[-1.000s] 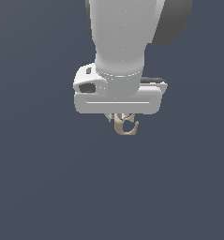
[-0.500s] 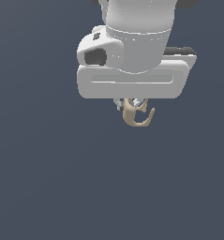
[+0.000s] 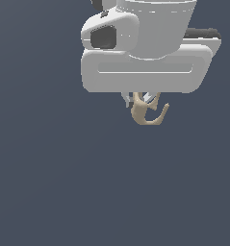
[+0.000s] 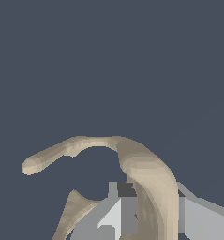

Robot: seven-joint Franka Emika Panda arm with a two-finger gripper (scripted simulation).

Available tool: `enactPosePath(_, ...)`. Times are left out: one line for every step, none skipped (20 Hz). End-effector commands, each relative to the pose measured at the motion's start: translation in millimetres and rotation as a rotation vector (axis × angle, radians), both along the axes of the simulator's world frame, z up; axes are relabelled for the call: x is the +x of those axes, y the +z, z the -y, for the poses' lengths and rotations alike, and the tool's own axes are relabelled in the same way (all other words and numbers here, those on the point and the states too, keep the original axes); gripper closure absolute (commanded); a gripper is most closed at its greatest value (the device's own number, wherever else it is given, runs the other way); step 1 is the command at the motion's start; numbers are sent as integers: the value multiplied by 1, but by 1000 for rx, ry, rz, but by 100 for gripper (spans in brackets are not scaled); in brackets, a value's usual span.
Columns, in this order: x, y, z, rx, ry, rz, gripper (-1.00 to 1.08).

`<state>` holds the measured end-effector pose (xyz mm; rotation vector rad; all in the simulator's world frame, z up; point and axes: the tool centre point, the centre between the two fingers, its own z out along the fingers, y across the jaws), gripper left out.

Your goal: Pick up the object and move it to a goal position.

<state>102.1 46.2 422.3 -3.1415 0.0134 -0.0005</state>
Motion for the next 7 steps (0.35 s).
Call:
enactPosePath(1,3,-1,0,0,0,108)
enactPosePath(1,4,-1,0,0,0,108)
enactPosePath(1,4,-1,0,0,0,108)
enactPosePath(2,5,-2,0,0,0,108)
enactPosePath(2,5,-2,0,0,0,108)
enactPosePath(2,5,-2,0,0,0,108)
enactPosePath(2,5,-2,0,0,0,108)
